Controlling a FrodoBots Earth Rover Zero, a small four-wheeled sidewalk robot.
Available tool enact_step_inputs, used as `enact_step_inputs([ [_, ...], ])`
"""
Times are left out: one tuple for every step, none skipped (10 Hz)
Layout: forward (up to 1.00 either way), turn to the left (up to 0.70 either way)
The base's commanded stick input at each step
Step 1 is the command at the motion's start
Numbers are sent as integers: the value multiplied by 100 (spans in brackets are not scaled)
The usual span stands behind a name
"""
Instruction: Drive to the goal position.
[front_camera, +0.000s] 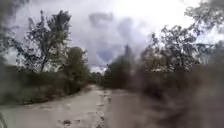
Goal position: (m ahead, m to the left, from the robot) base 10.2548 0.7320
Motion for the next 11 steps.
enact_step_inputs([
  [85,31],
  [85,9],
  [85,0],
  [85,0],
  [85,0],
  [85,0],
  [85,0],
  [85,0],
  [85,0],
  [85,0],
  [85,0],
])
